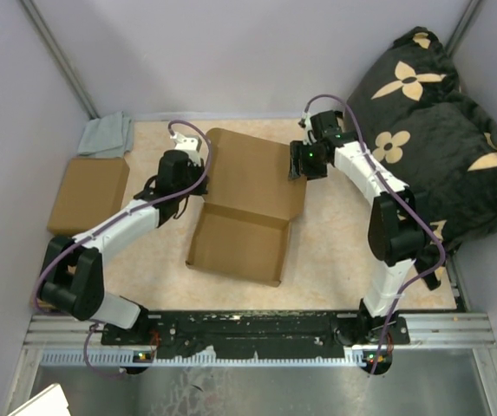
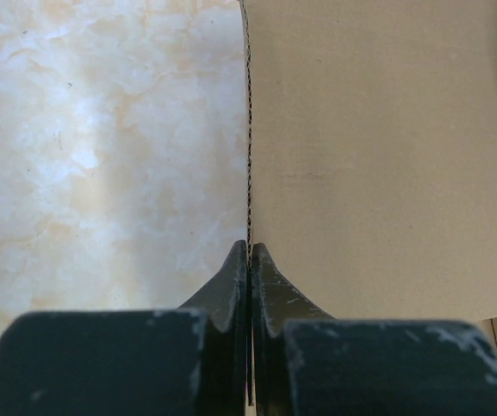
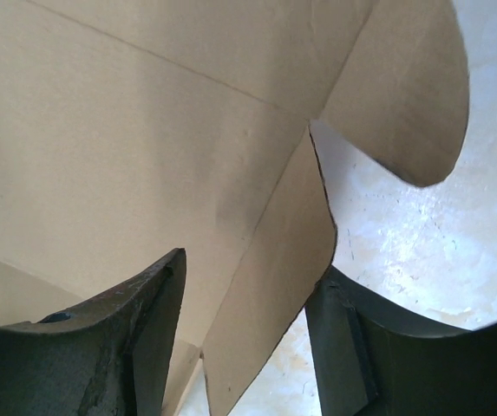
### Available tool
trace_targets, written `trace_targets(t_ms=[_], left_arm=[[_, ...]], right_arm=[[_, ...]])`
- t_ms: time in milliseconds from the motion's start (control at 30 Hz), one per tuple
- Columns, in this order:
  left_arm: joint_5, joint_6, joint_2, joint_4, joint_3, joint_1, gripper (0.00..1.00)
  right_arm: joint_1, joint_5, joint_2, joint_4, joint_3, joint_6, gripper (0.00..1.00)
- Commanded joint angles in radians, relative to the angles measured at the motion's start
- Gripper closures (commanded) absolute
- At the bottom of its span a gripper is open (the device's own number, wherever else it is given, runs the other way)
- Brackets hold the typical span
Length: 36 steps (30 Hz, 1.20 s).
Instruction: Fold the paper box
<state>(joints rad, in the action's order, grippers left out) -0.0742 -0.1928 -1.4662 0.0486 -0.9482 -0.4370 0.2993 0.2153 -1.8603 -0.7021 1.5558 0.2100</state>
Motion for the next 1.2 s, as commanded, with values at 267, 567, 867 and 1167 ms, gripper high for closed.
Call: trace_targets(t_ms=[267,567,867,1167], left_arm=[[-0.062,0.039,0.124,0.149,0.076,-0.023,1.0],[-0.076,0.053,0.147,0.164,0.089,-0.033,0.95],[-0.144,0.115,0.195,0.12,0.069,-0.034,0.43],[-0.122,0.16,0.241,-0.055,-0.082,-0.032,0.4]], right_arm=[[0.005,0.036,-0.008,-0.062,0.163,-0.022,0.64],[0.005,-0.043,0.018,-0.068,0.151,-0.032,1.0],[0.006,-0.118,0.261,0.224,-0.059,-0.079,1.0],[0.007,0.02,0.51,0.521,-0.338,-0.228,1.0]])
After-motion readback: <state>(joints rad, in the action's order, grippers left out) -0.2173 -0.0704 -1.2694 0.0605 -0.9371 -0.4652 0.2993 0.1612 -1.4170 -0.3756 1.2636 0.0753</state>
